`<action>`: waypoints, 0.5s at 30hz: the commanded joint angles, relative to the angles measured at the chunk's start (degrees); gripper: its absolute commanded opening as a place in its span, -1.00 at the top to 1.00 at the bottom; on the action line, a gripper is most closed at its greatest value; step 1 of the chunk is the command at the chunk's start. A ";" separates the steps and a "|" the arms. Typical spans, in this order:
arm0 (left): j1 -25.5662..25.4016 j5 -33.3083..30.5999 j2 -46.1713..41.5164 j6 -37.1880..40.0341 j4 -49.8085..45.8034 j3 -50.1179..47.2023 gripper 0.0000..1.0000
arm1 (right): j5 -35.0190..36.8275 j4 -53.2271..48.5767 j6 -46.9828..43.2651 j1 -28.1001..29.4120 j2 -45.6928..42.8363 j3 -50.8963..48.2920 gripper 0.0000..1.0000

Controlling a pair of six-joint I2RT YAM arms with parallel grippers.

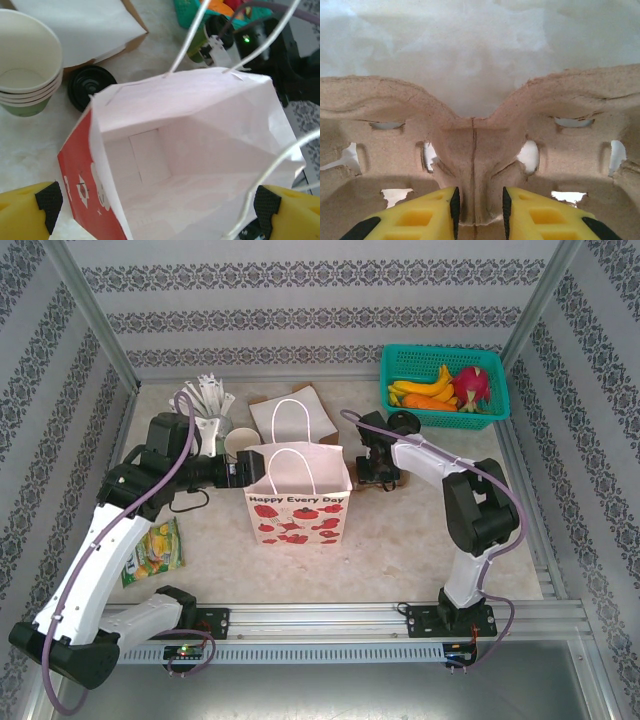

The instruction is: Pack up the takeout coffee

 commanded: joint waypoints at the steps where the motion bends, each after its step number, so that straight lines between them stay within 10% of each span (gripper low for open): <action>1: -1.02 5.65 -0.77 7.03 3.24 -0.78 -0.99 | 1.73 -1.91 -1.02 0.81 0.87 1.87 0.43; 15: -10.28 4.12 -0.10 18.71 10.29 -1.71 -0.91 | 1.36 -12.10 -0.11 -1.41 -17.22 -1.05 1.00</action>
